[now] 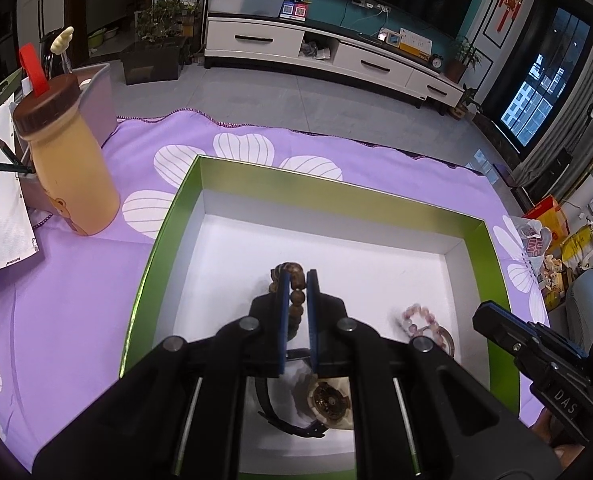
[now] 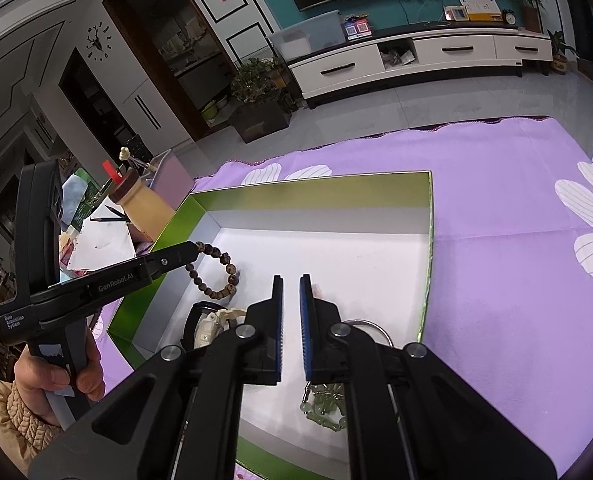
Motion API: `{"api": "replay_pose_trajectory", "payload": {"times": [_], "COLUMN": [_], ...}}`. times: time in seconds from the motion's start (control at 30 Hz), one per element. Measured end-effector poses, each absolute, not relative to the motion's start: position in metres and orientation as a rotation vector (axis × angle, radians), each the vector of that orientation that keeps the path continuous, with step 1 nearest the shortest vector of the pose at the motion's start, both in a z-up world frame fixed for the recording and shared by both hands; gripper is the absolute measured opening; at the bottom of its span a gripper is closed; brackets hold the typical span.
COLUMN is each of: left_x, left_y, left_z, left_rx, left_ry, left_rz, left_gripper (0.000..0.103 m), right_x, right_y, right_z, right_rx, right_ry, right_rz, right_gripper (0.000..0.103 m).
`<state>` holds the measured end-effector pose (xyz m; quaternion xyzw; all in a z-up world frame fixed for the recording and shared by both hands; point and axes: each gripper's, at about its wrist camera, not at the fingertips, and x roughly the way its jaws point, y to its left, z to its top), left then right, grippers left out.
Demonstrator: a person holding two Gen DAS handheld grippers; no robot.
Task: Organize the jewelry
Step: 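Release both bracelets into the box and withdraw both tools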
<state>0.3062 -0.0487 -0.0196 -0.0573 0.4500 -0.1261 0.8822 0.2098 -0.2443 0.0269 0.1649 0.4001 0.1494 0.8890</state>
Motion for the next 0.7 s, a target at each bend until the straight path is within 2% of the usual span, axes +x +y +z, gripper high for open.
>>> {"api": "replay_pose_trajectory", "payload": {"times": [0.07, 0.17, 0.3, 0.43, 0.5, 0.57, 0.7], "left_x": [0.306, 0.303, 0.296, 0.285, 0.280, 0.272, 0.256], "left_y": [-0.049, -0.050, -0.051, -0.053, -0.054, -0.054, -0.056], "left_z": [-0.019, -0.017, -0.011, -0.004, 0.000, 0.004, 0.012], "left_rx": [-0.120, -0.118, -0.119, -0.107, -0.101, -0.095, -0.086], "left_ry": [0.936, 0.932, 0.918, 0.902, 0.895, 0.885, 0.872], "left_rz": [-0.263, -0.265, -0.271, -0.272, -0.270, -0.265, -0.266], "left_gripper": [0.008, 0.012, 0.040, 0.055, 0.066, 0.068, 0.081], "right_x": [0.209, 0.206, 0.198, 0.188, 0.181, 0.173, 0.154], "right_y": [-0.245, -0.247, -0.248, -0.250, -0.254, -0.256, -0.259], "right_z": [0.027, 0.028, 0.032, 0.037, 0.040, 0.044, 0.052], "right_rx": [0.340, 0.352, 0.343, 0.341, 0.352, 0.361, 0.365], "right_ry": [0.835, 0.828, 0.822, 0.809, 0.801, 0.791, 0.775], "right_rz": [0.301, 0.299, 0.301, 0.300, 0.298, 0.295, 0.288], "right_gripper": [0.020, 0.021, 0.021, 0.032, 0.038, 0.044, 0.055]}}
